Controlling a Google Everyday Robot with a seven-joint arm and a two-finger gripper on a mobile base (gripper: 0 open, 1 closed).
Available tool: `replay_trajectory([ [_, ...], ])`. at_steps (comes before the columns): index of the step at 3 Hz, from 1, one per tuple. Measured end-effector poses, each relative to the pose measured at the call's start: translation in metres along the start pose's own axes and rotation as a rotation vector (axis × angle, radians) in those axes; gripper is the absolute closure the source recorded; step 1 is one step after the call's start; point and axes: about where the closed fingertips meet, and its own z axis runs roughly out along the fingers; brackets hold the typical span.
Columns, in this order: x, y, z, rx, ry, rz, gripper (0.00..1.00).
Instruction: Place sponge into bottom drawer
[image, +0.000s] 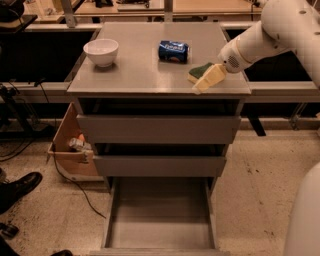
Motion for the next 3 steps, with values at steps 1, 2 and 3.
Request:
replay_trajectory([
  [1, -0.005, -0.019, 0.046, -0.003, -0.066, 0.124, 0.00],
  [2, -0.011, -0.057, 0.069, 0.070, -0.128, 0.209, 0.00],
  [3, -0.011, -0.079, 0.072, 0.123, -0.149, 0.233, 0.00],
])
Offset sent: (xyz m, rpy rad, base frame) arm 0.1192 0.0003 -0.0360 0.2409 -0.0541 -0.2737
